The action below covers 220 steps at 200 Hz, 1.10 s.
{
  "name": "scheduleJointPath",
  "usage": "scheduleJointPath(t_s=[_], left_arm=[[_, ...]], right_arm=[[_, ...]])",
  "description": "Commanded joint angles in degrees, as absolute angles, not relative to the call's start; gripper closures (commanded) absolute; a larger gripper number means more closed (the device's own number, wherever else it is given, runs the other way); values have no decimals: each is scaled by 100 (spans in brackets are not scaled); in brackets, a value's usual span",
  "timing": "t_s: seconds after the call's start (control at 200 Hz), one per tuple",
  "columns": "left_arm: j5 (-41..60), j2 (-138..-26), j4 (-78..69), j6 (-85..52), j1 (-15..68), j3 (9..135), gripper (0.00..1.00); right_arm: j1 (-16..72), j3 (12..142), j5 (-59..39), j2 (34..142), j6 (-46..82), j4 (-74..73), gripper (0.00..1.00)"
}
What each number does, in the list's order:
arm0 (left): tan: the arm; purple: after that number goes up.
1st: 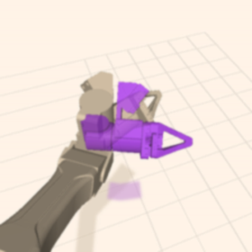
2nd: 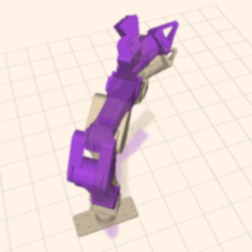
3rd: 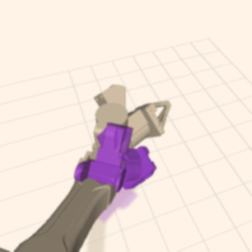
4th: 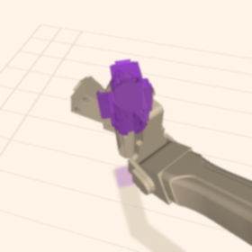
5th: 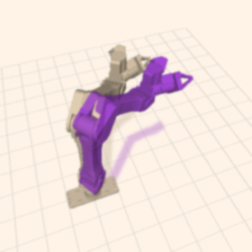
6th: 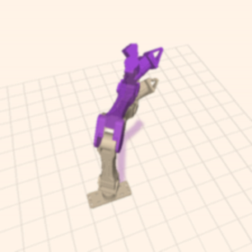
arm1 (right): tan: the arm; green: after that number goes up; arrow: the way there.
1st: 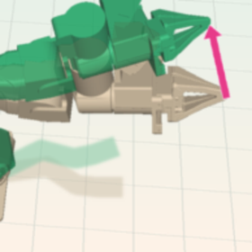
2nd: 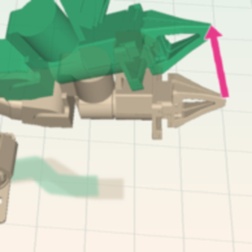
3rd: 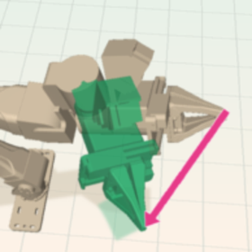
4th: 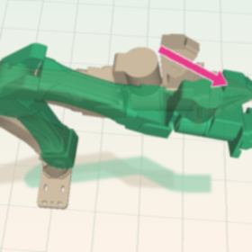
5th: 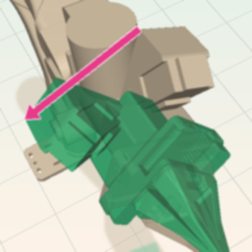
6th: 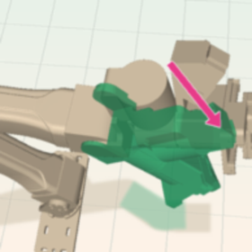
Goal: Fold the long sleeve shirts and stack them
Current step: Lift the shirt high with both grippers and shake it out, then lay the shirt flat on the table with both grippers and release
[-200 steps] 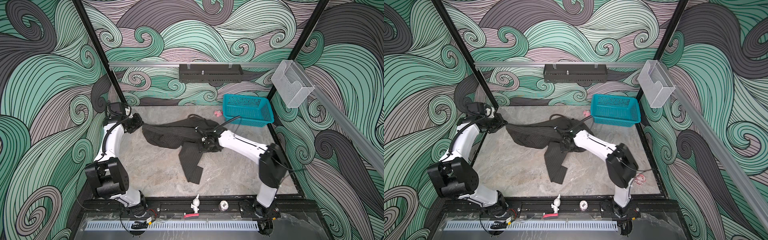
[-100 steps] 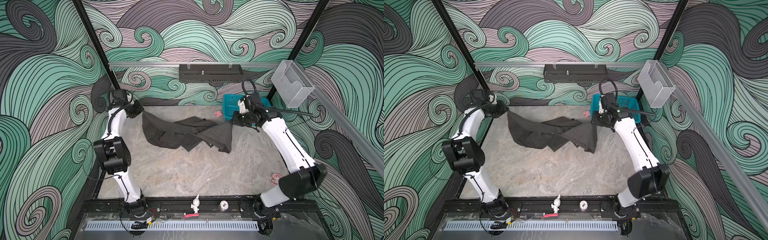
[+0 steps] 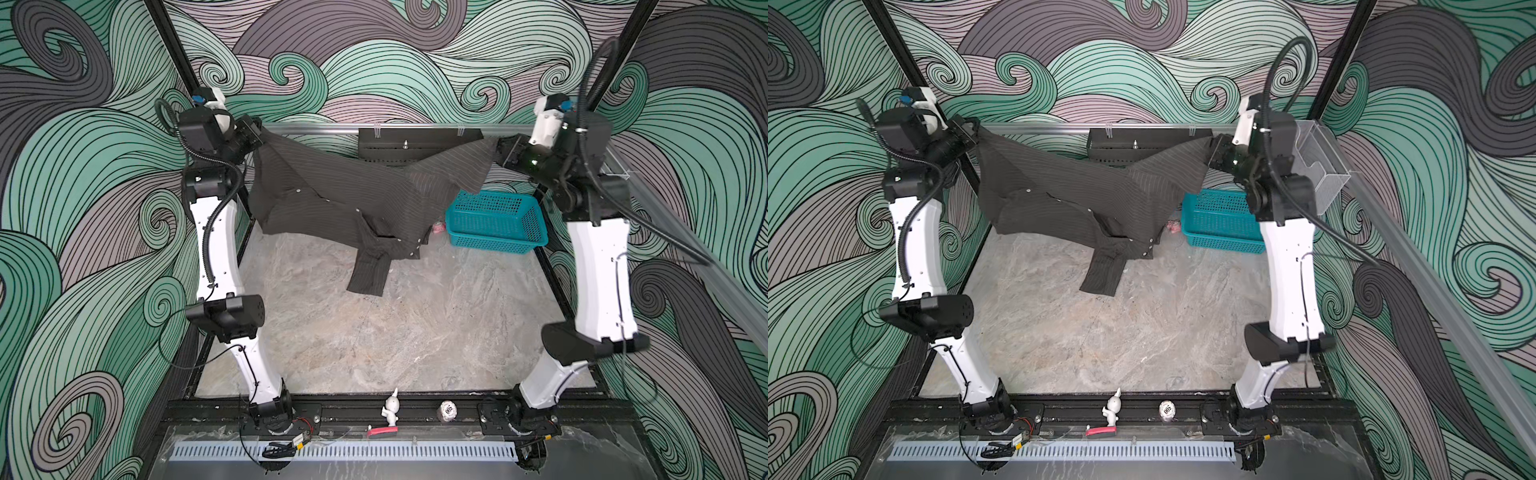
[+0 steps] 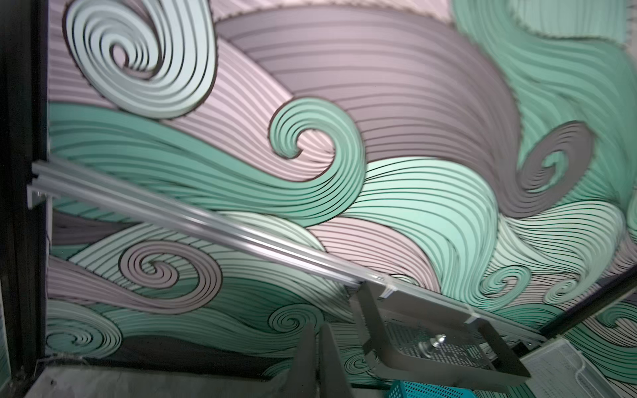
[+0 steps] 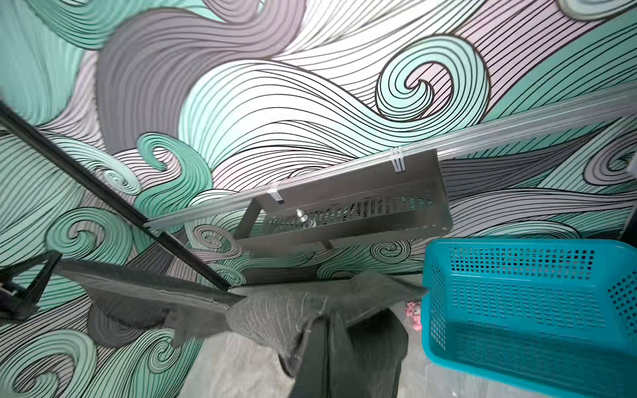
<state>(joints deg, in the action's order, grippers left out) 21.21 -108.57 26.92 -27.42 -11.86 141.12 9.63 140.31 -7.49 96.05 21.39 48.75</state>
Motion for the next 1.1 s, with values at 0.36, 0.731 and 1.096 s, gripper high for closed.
scheduleJointPath(t_s=[0.36,0.731,1.096], left_arm=[[2083,-8195,3000,-2777,-1148,7313,100],[1141,-6523,4929,-2577,-1134,5724,100],[1155,-6037,5203,-2936,-1134,4899,57]], right_arm=[[1182,7894,-417,6778,2714,5722,100],[1239,5941,-154,5296,3044,7255,100],[1513,5123,-197,4811,3170,7532,73]])
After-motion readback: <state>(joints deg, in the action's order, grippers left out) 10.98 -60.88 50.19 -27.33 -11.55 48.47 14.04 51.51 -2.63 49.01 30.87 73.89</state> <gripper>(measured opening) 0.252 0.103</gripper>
